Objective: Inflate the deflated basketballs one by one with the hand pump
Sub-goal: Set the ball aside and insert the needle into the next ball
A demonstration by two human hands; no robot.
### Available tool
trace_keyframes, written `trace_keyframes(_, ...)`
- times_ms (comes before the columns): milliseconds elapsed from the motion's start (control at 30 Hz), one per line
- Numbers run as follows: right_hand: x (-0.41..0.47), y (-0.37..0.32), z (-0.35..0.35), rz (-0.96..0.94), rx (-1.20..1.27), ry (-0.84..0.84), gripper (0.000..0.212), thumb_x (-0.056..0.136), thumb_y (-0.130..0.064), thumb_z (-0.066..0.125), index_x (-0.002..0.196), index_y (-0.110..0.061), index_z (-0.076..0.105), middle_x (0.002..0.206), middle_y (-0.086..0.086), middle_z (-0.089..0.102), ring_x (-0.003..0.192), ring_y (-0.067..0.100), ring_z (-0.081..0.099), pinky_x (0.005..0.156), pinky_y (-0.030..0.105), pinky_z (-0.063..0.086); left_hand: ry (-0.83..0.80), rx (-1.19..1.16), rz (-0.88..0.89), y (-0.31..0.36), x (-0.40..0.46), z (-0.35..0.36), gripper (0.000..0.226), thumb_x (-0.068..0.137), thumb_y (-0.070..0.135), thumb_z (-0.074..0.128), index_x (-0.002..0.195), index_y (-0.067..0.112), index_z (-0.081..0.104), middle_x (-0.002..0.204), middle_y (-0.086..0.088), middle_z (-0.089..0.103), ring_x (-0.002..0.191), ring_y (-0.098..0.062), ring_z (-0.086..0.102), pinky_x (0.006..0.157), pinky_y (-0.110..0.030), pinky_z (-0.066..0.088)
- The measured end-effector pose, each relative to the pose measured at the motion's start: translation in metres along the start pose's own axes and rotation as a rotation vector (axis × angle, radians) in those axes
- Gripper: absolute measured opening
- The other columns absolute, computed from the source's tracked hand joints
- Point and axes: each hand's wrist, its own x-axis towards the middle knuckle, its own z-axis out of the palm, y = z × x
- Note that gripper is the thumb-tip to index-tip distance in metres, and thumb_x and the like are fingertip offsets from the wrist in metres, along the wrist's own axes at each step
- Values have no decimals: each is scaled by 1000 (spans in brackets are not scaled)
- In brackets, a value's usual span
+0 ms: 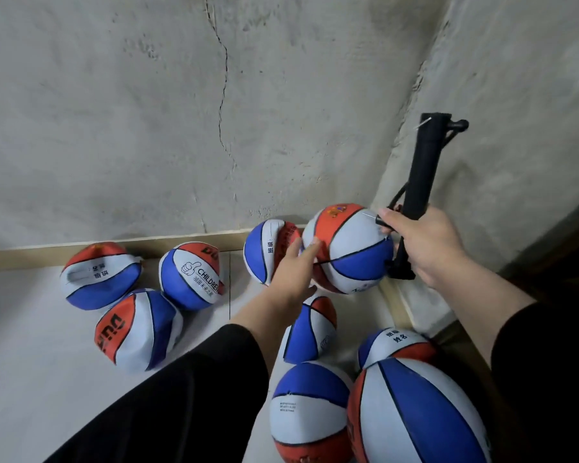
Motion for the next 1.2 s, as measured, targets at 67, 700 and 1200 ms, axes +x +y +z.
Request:
trace_keyframes(67, 5, 12, 4, 9, -120, 32, 21, 93, -25, 75, 93, -5, 70, 74, 2, 72, 67, 13, 63, 68, 29, 49, 0, 323, 129, -14, 9, 0, 36, 107, 32, 55, 141, 38, 47, 135, 15, 60, 127, -14, 57, 104, -30, 43)
trace_keyframes(700, 18, 81, 73, 306, -153, -375, 19, 94, -21, 75, 105, -6, 70, 100, 17, 76, 83, 19, 74, 93, 44, 57, 312, 703, 36, -83, 69, -72, 46, 104, 35, 55, 146, 16, 50, 135, -14, 60, 124, -34, 59, 98, -37, 46)
trace_keyframes(1200, 12, 98, 81, 406, -125, -357, 25, 90, -28, 79, 104, -9, 73, 105, 15, 77, 92, 22, 77, 94, 44, 60, 277, 1006, 117, -71, 133, -102, 79, 102, 44, 55, 166, 28, 11, 173, -12, 2, 152, -42, 23, 118, -54, 32)
